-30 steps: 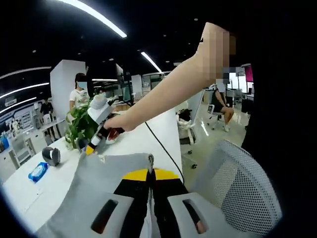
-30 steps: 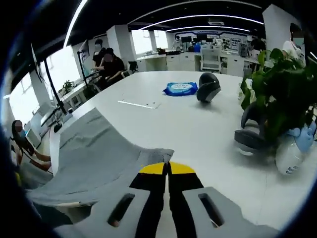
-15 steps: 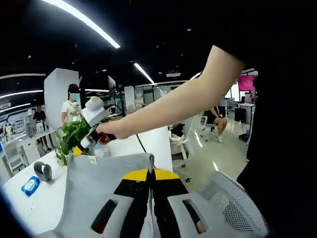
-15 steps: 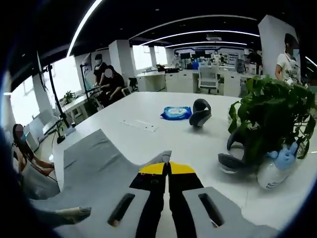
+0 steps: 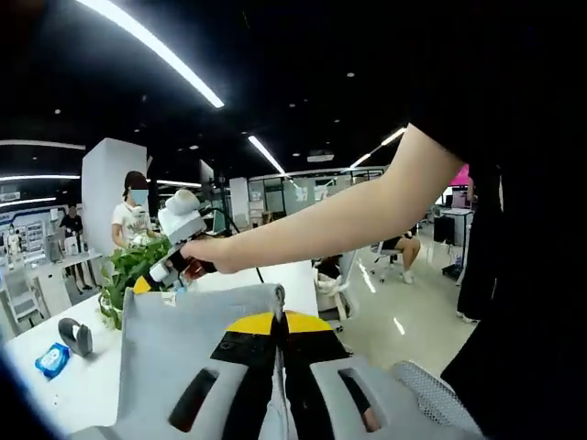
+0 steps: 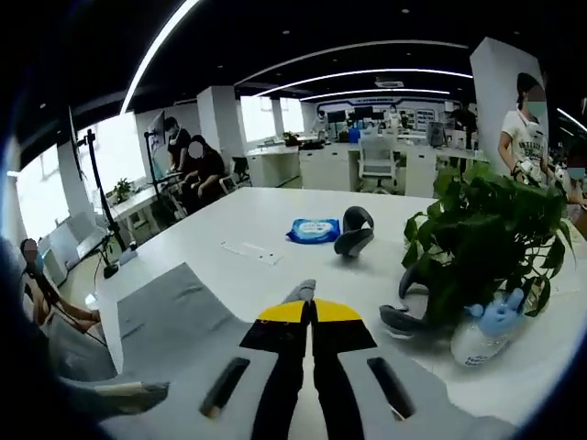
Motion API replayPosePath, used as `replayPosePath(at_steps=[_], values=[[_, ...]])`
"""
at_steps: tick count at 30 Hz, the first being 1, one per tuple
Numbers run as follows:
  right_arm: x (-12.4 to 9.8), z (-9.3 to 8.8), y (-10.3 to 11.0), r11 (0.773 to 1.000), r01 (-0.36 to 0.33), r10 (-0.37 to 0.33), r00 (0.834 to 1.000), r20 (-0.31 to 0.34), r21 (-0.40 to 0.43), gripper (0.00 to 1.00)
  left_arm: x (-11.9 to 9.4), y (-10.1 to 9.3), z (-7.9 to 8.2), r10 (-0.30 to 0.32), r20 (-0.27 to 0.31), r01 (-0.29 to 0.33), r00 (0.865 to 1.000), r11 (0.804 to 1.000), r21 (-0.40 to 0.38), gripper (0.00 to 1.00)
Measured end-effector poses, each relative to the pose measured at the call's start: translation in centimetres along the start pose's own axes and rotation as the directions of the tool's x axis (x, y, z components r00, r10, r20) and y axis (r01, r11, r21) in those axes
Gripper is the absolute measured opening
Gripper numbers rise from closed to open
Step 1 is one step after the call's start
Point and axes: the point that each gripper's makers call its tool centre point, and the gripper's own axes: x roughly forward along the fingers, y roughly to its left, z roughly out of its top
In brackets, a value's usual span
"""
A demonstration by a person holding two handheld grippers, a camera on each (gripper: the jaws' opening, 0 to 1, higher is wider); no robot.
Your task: Fold the towel on the table until its edges align and the towel forms a compact rectangular stack.
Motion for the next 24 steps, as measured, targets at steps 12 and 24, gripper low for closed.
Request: replayPosePath(at_steps=[12,24], values=[[-0.9,3.3,0.3,0.999,0.006,-0.004,0.999,0.047,-0.037,0.0,0.6,0.5,2.6,0.006,0.059,-0.006,0.998,1.0,0.011,0.02],[-2.2,5.9,-0.8,0.999,0.012,-0.008,0.997,0.08,-0.053,0.0,1.0,0.5,4.6,0.01,0.113,-0.011,0.994,1.0,0.007,0.02]])
